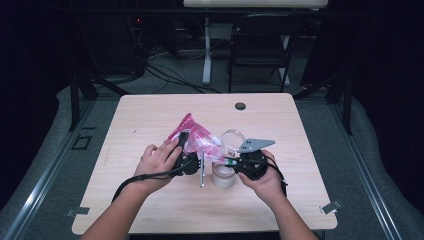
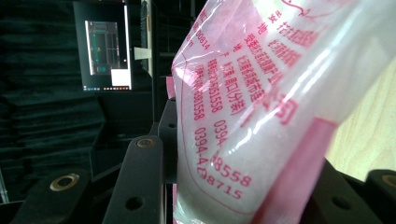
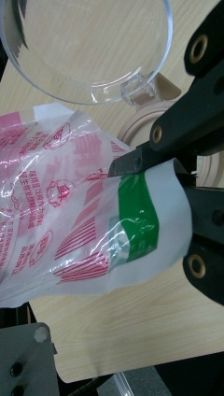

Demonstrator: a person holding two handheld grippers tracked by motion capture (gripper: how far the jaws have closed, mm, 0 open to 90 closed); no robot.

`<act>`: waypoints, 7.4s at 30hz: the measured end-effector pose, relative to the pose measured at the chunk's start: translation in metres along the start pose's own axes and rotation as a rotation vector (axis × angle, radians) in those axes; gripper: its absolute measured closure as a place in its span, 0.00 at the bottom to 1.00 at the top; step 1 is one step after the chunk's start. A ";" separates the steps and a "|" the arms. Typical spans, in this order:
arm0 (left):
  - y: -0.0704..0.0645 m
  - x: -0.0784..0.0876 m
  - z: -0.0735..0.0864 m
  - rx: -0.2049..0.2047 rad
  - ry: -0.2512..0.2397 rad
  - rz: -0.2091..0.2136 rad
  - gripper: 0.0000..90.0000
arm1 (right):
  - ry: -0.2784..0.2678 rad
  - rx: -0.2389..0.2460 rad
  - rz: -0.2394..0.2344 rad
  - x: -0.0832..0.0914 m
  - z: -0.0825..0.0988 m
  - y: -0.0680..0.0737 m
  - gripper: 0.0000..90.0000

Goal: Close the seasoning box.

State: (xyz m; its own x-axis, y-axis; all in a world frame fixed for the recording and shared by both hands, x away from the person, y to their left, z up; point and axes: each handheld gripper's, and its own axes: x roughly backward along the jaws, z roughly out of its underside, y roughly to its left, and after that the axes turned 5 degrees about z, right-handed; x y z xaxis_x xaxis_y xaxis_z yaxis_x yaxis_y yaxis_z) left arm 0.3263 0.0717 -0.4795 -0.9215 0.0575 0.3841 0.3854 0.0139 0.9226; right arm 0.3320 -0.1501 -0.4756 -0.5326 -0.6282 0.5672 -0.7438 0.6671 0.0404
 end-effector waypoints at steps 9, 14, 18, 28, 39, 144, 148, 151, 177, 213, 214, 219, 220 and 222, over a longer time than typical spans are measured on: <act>-0.002 0.000 0.002 0.054 -0.007 0.013 0.73 | -0.016 -0.004 -0.005 0.003 -0.002 0.000 1.00; -0.004 0.001 0.003 0.067 -0.006 0.025 0.73 | -0.029 -0.017 -0.010 0.003 -0.002 0.000 1.00; -0.005 0.002 0.005 0.089 -0.002 0.031 0.74 | -0.027 -0.011 -0.009 0.003 -0.002 0.001 1.00; -0.016 0.003 0.014 0.174 0.000 0.067 0.75 | -0.025 0.010 -0.016 0.000 -0.003 0.008 1.00; -0.035 0.001 0.024 0.365 -0.023 0.139 0.79 | -0.030 0.032 -0.017 -0.003 -0.006 0.017 1.00; -0.030 -0.026 0.159 1.353 -0.120 0.499 0.85 | -0.173 -0.059 0.032 0.019 -0.008 -0.004 0.89; -0.031 -0.023 0.176 1.369 -0.089 0.477 0.85 | -0.164 -0.053 0.036 0.019 -0.008 -0.004 0.89; -0.034 -0.021 0.188 1.379 -0.070 0.462 0.85 | -0.164 -0.057 0.036 0.018 -0.008 -0.004 0.89; -0.065 -0.031 0.245 1.538 0.097 0.397 0.85 | -0.141 -0.050 0.033 0.013 -0.006 -0.004 0.89; -0.051 0.002 0.217 1.480 -0.102 0.359 0.39 | -0.144 -0.043 0.024 0.010 -0.009 -0.003 0.83; -0.051 0.003 0.215 1.473 -0.108 0.359 0.39 | -0.144 -0.042 0.024 0.010 -0.009 -0.003 0.82; -0.048 0.004 0.200 1.428 -0.136 0.380 0.38 | -0.142 -0.040 0.022 0.009 -0.009 -0.002 0.82; -0.048 0.004 0.197 1.415 -0.135 0.384 0.38 | -0.144 -0.042 0.023 0.009 -0.009 -0.002 0.82; -0.048 0.004 0.190 1.402 -0.147 0.388 0.37 | -0.141 -0.040 0.024 0.009 -0.009 -0.002 0.82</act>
State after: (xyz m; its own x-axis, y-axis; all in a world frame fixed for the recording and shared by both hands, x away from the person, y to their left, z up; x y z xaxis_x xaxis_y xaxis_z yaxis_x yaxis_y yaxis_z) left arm 0.3133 0.2607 -0.5293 -0.7709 0.3821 0.5096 0.4122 0.9092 -0.0582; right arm 0.3324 -0.1543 -0.4632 -0.6034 -0.6601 0.4474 -0.7151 0.6962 0.0626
